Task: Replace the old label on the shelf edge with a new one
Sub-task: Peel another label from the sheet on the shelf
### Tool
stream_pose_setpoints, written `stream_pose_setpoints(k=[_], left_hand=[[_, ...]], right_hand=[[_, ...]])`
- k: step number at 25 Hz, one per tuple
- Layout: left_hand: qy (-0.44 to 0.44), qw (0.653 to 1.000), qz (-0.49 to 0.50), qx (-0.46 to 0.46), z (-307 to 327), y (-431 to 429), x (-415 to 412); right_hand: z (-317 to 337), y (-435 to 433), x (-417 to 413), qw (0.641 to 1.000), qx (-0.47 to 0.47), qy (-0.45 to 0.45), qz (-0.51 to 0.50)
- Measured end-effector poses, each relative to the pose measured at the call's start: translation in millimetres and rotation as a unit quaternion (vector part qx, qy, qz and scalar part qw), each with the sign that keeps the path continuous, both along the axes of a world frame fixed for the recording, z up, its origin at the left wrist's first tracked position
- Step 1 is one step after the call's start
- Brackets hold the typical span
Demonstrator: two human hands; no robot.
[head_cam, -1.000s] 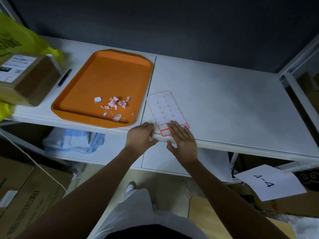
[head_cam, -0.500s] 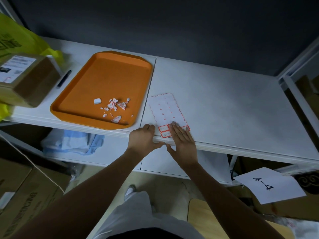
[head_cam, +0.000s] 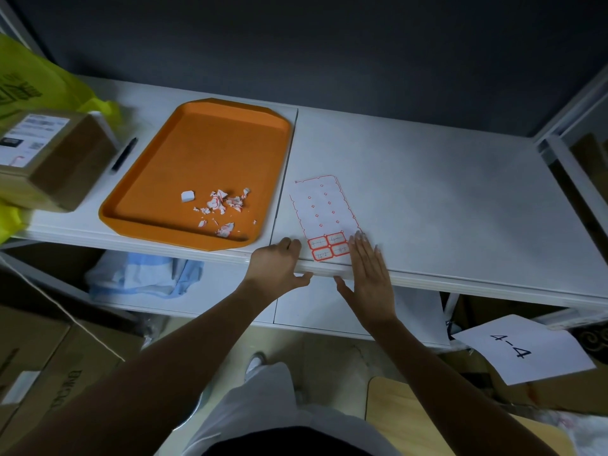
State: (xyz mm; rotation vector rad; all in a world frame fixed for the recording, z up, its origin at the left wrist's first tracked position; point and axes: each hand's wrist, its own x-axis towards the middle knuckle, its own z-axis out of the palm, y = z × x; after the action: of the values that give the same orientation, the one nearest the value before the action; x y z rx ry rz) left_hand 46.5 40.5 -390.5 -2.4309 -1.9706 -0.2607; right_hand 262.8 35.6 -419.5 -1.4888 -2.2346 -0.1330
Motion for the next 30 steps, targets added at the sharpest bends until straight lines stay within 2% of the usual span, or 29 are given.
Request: stream_pose_setpoints(k=[11,16,22,30], left_hand=[[0.014,0.998,0.054,0.032,-0.8,-7.6,19.2],[0.023,1.000,0.017,-0.008,-0.9,-2.2,9.2],[0.026,0.999,-0.023,-0.011,1.0,1.3,-1.6],[0.019,1.000,-0.002,0.007,-3.4,-3.2,8.4]], right_hand=[[-3.8,-1.9,-16.4,0.997,0.036,-0.004,-0.068],[-5.4,-2.6,-22.8,0.994,0.031,-0.008,-0.104],[-7.6,-1.3,-24.1,0.992,0.050,-0.014,-0.115],[-6.7,-0.8,-26.1,0.991,0.065,-0.006,-0.118]])
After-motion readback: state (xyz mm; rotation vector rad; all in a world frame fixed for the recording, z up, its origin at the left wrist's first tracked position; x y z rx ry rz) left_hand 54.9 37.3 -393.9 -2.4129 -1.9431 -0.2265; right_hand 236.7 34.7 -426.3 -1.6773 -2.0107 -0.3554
